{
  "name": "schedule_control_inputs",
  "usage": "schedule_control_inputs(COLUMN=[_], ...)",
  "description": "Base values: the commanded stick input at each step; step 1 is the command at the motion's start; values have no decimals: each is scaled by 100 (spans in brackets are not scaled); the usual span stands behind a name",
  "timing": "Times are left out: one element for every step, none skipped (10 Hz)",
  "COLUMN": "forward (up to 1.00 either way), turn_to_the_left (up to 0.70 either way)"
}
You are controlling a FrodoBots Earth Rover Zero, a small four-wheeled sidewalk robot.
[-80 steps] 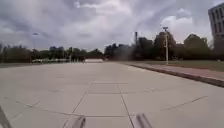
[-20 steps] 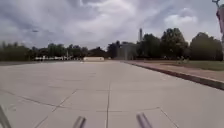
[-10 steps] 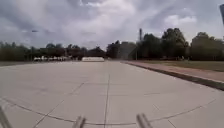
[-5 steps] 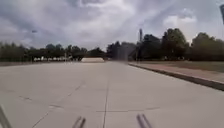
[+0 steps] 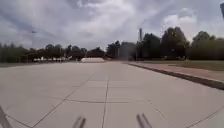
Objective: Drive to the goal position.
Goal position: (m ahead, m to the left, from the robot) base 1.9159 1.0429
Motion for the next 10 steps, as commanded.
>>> schedule_control_inputs(forward=[100,100,100,100,0,0,0,0,0,0], turn_to_the_left=[0,0,0,0,45,45,45,45,45,45])
